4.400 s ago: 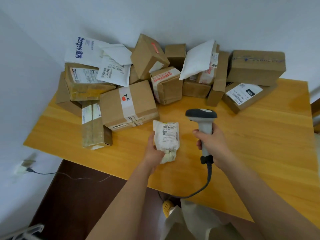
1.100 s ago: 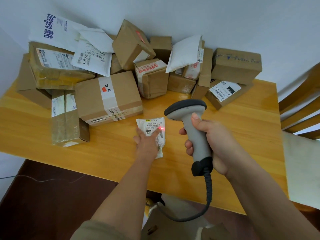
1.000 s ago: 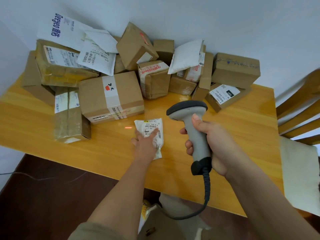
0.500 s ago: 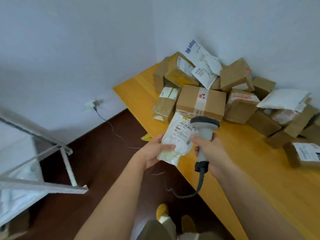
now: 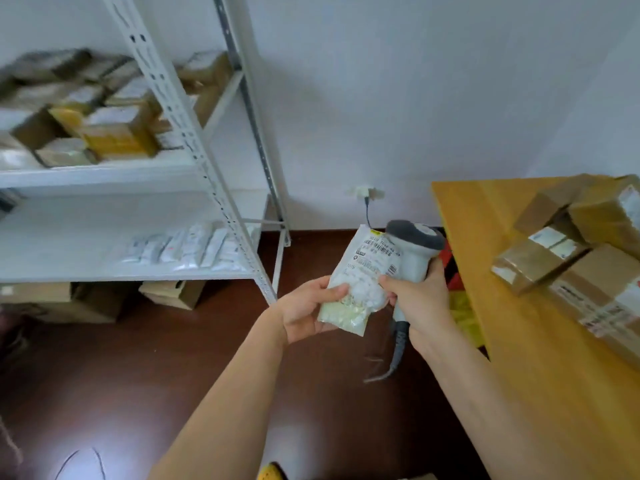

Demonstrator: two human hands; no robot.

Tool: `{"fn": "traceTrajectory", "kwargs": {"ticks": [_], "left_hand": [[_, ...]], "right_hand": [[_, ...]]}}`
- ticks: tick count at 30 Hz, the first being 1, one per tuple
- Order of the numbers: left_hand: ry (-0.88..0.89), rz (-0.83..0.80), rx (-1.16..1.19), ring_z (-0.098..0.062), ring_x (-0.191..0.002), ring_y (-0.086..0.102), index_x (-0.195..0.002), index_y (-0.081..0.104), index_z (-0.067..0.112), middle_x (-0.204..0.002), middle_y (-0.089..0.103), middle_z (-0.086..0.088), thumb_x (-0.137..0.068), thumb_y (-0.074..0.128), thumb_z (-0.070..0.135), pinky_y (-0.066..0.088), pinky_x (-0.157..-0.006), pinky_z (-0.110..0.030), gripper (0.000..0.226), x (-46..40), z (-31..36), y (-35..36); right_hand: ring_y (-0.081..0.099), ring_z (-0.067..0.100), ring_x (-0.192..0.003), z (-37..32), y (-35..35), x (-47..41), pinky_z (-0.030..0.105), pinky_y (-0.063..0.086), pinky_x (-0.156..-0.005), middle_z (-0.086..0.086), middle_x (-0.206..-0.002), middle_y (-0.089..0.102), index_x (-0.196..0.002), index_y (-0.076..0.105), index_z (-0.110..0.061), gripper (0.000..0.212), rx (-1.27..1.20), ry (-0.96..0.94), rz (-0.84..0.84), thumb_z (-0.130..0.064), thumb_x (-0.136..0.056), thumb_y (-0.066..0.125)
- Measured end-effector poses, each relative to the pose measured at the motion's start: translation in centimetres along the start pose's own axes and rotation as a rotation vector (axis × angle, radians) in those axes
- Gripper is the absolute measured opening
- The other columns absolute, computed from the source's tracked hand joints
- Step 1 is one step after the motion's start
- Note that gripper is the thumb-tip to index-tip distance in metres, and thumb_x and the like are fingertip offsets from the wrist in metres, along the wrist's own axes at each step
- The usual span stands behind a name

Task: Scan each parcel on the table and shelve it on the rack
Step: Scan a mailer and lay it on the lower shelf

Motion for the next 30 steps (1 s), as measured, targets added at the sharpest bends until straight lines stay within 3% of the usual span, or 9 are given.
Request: {"fn": "traceTrajectory", "kwargs": {"ticks": [4, 7, 11, 13, 16, 22, 30], "left_hand": [[0.032, 0.157, 0.053, -0.022, -0.113, 0.065, -0.135, 0.054, 0.006, -0.128, 0.065, -0.012, -0.087, 0.068, 0.025, 0.058, -0.085, -0.032, 0.054, 3.8, 1.4, -8.5], [0.08, 0.298, 0.117, -0.022, -0.112, 0.066, -0.13, 0.056, 0.012, -0.123, 0.069, -0.008, -0.094, 0.063, 0.015, 0.057, -0.086, -0.035, 0.037, 7.2, 1.9, -16.5], [0.1, 0.53, 0.263, -0.025, -0.107, 0.067, -0.127, 0.057, 0.013, -0.12, 0.069, -0.01, -0.097, 0.054, 0.001, 0.056, -0.084, -0.04, 0.032, 13.3, 2.1, -28.7], [0.098, 0.671, 0.378, -0.029, -0.106, 0.066, -0.132, 0.053, 0.01, -0.123, 0.065, -0.014, -0.097, 0.047, -0.005, 0.055, -0.082, -0.043, 0.039, 16.0, 2.4, -34.2], [0.088, 0.857, 0.56, -0.028, -0.091, 0.063, -0.124, 0.052, 0.009, -0.111, 0.062, -0.016, -0.095, 0.037, -0.012, 0.053, -0.072, -0.044, 0.039, 19.0, 3.0, -40.2], [0.066, 0.986, 0.682, -0.035, -0.105, 0.063, -0.124, 0.051, 0.007, -0.119, 0.06, -0.02, -0.09, 0.039, -0.013, 0.052, -0.066, -0.048, 0.041, 19.6, 4.6, -49.9], [0.045, 1.115, 0.694, -0.031, -0.088, 0.069, -0.128, 0.053, -0.005, -0.115, 0.065, -0.023, -0.091, 0.058, -0.007, 0.056, -0.052, -0.035, 0.038, 20.4, 9.8, -64.8]], "right_hand": [[0.062, 0.017, -0.069, 0.5, 8.2, 1.3, 0.03, 0.052, -0.058, 0.01, -0.096, 0.066, -0.098, 0.05, -0.023, 0.045, 0.028, 0.012, -0.045, 0.01, -0.075, 0.071], [0.055, 0.01, -0.055, 2.0, 15.7, 3.3, 0.022, 0.048, -0.049, 0.005, -0.087, 0.063, -0.097, 0.05, -0.019, 0.035, 0.018, 0.056, -0.105, 0.01, -0.082, 0.064], [0.054, 0.012, -0.058, 4.5, 25.9, 6.7, 0.024, 0.049, -0.051, 0.008, -0.084, 0.059, -0.109, 0.052, -0.01, 0.032, 0.057, 0.143, -0.225, 0.007, -0.085, 0.063], [0.055, 0.013, -0.059, 5.3, 30.2, 8.1, 0.026, 0.049, -0.054, 0.008, -0.084, 0.06, -0.108, 0.053, -0.012, 0.031, 0.106, 0.165, -0.296, 0.006, -0.085, 0.063], [0.055, 0.011, -0.057, 5.9, 36.1, 9.3, 0.023, 0.049, -0.05, 0.008, -0.084, 0.06, -0.104, 0.054, -0.014, 0.03, 0.162, 0.19, -0.37, 0.005, -0.084, 0.065], [0.056, 0.013, -0.059, 7.5, 46.4, 7.4, 0.027, 0.05, -0.055, 0.011, -0.088, 0.061, -0.103, 0.055, -0.013, 0.03, 0.216, 0.215, -0.411, 0.005, -0.083, 0.066], [0.056, 0.013, -0.058, 9.4, 62.4, 2.0, 0.022, 0.051, -0.051, 0.012, -0.094, 0.06, -0.117, 0.05, -0.014, 0.04, 0.27, 0.304, -0.441, 0.003, -0.085, 0.065]]}}
Point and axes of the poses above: each hand's wrist, its own x-axis away from the middle knuckle, its own y-axis out of the palm, z = x × y, the point moved 5 cm from there along -x, towards the middle knuckle
